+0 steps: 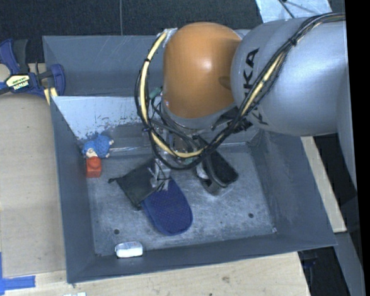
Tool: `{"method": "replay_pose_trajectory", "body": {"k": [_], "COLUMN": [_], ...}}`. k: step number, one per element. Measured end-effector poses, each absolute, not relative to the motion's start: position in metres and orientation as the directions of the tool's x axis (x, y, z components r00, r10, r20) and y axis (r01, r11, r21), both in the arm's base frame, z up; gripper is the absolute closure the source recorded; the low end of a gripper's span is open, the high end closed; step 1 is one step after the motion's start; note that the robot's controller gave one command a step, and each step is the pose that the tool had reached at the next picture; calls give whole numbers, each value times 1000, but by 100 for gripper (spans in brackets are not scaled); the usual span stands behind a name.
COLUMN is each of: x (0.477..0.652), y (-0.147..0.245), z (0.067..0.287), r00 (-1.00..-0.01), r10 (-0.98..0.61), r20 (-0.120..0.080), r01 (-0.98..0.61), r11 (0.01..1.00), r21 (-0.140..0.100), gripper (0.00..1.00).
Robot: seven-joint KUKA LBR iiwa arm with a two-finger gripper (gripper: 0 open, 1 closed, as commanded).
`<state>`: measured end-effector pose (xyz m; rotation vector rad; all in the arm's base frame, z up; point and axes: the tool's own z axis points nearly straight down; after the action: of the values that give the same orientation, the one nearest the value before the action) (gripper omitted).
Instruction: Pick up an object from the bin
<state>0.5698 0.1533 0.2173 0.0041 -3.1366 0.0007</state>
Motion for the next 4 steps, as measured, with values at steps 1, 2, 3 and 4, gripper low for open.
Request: {"method": "replay_pose_trajectory", "body": {"k": [1, 2, 3, 4], "x": [609, 607, 613, 614], "y": [117, 173, 135, 126], "z": [67, 102, 100, 69], "r00": [-988, -913, -917, -921], "r10": [-157, -408, -398, -389], "r20": [4, -8, -1, 3], "r01": [-157, -408, -398, -389], "r11": [988, 913, 917, 921], "r21": [1, 1, -2, 2], "gripper": [0, 0, 0, 0]}}
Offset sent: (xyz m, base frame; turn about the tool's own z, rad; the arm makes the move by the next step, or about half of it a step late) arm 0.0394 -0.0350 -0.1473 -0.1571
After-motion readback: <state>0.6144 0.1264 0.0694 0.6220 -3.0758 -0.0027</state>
